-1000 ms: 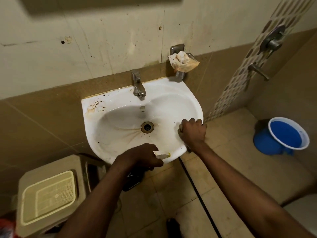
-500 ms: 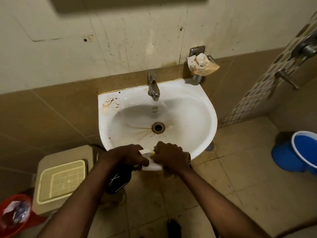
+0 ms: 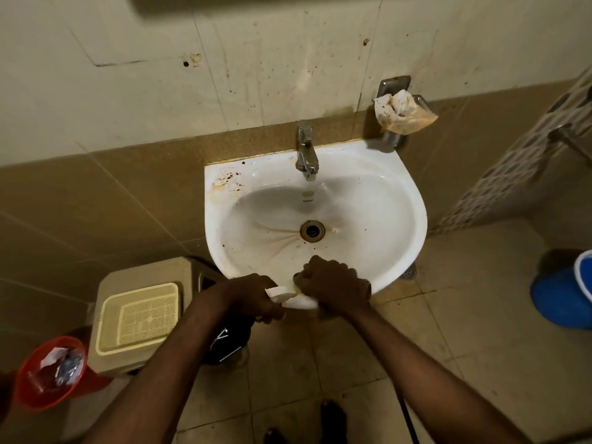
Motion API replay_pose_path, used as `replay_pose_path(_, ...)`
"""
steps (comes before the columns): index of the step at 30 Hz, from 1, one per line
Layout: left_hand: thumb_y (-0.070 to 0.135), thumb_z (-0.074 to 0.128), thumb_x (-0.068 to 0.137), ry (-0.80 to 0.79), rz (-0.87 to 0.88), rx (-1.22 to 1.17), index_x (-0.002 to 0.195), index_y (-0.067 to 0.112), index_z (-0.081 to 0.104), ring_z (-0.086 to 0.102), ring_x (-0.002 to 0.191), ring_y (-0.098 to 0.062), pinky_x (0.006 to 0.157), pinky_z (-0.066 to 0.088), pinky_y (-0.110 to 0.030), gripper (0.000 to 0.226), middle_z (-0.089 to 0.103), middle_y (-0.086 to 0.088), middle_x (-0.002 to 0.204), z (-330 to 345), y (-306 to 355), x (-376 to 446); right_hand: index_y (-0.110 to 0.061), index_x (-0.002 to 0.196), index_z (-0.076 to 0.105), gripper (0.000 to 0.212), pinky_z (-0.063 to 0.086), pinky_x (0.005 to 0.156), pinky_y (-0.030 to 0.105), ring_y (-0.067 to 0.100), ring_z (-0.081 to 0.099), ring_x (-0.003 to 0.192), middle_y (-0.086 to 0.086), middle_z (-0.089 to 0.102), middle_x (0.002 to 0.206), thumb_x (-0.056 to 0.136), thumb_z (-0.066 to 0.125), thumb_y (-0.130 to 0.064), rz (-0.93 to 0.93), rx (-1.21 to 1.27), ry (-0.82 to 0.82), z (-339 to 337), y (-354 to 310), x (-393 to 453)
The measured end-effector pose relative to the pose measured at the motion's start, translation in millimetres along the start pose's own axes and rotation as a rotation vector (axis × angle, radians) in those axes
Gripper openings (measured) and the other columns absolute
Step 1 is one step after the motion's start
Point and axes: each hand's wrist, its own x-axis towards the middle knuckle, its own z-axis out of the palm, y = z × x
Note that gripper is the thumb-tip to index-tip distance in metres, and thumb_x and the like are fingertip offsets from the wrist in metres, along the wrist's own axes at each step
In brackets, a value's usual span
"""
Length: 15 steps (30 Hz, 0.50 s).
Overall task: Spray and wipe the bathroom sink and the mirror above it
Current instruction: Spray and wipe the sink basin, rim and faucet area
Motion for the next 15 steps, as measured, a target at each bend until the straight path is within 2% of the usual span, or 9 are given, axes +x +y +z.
replay_pose_path(2, 0.023, 0.069, 0.078, 0.041, 0.007, -0.031, 0.074, 0.018, 0.065, 0.063, 0.063, -0.016, 0.058, 0.048, -0.022, 0.007, 0.068, -0.002, 0.069, 2, -4, -3, -0.021, 0.097, 0.056, 0.036, 0.038, 0.079, 0.039, 0.030, 0.058, 0.089, 0.004, 0.064, 0.092, 0.086, 0.042, -0.052, 0.019, -0.186, 0.051, -17, 26, 3)
replay_pose_path(3, 0.021, 0.069, 0.078, 0.049, 0.017, -0.052, 0.069, 0.021, 0.063, 0.063, 0.061, -0.017, 0.057, 0.048, -0.023, 0.011, 0.067, -0.003, 0.066, 2, -5, -4, -0.019, 0.099, 0.057, 0.034, 0.038, 0.078, 0.038, 0.030, 0.059, 0.088, 0.005, 0.064, 0.092, 0.088, 0.042, -0.049, 0.050, -0.305, 0.110, -25, 39, 5)
replay_pose_path(6, 0.022, 0.070, 0.079, 0.021, 0.011, -0.041, 0.081, 0.014, 0.069, 0.067, 0.070, -0.019, 0.068, 0.054, -0.029, 0.008, 0.070, -0.005, 0.075, 0, -5, -10, -0.019, 0.097, 0.062, 0.029, 0.036, 0.072, 0.034, 0.029, 0.061, 0.084, 0.005, 0.066, 0.089, 0.089, 0.045, -0.040, 0.135, -0.474, 0.259, -35, 56, 6)
replay_pose_path(8, 0.023, 0.069, 0.081, 0.033, -0.017, 0.032, 0.096, 0.009, 0.071, 0.067, 0.080, -0.019, 0.074, 0.053, -0.027, 0.021, 0.070, -0.004, 0.083, -3, -6, -13, -0.019, 0.098, 0.060, 0.030, 0.039, 0.073, 0.036, 0.030, 0.059, 0.082, 0.006, 0.063, 0.087, 0.089, 0.041, -0.040, 0.184, -0.398, 0.221, -24, 39, 3)
replay_pose_path(10, 0.022, 0.067, 0.082, 0.060, -0.034, 0.072, 0.103, 0.009, 0.070, 0.064, 0.082, -0.016, 0.067, 0.048, -0.019, 0.025, 0.069, -0.003, 0.088, -7, -9, -15, -0.018, 0.098, 0.055, 0.032, 0.041, 0.075, 0.040, 0.031, 0.058, 0.085, 0.007, 0.061, 0.089, 0.091, 0.036, -0.042, 0.179, -0.183, 0.153, -6, 0, -6)
replay_pose_path(13, 0.024, 0.067, 0.080, 0.074, -0.046, 0.116, 0.086, 0.021, 0.066, 0.063, 0.076, -0.013, 0.060, 0.044, -0.017, 0.007, 0.069, 0.001, 0.084, -12, -13, -17, -0.017, 0.096, 0.055, 0.032, 0.036, 0.071, 0.034, 0.027, 0.059, 0.084, 0.005, 0.062, 0.089, 0.090, 0.041, -0.046, -0.001, 0.024, 0.180, 7, -45, -26)
replay_pose_path(15, 0.024, 0.067, 0.079, 0.082, -0.037, 0.120, 0.071, 0.027, 0.060, 0.062, 0.068, -0.011, 0.060, 0.043, -0.018, 0.011, 0.066, 0.006, 0.072, -15, -12, -17, -0.018, 0.096, 0.054, 0.033, 0.035, 0.070, 0.033, 0.026, 0.057, 0.084, 0.004, 0.061, 0.089, 0.091, 0.041, -0.048, -0.016, -0.005, 0.200, -6, -30, -31)
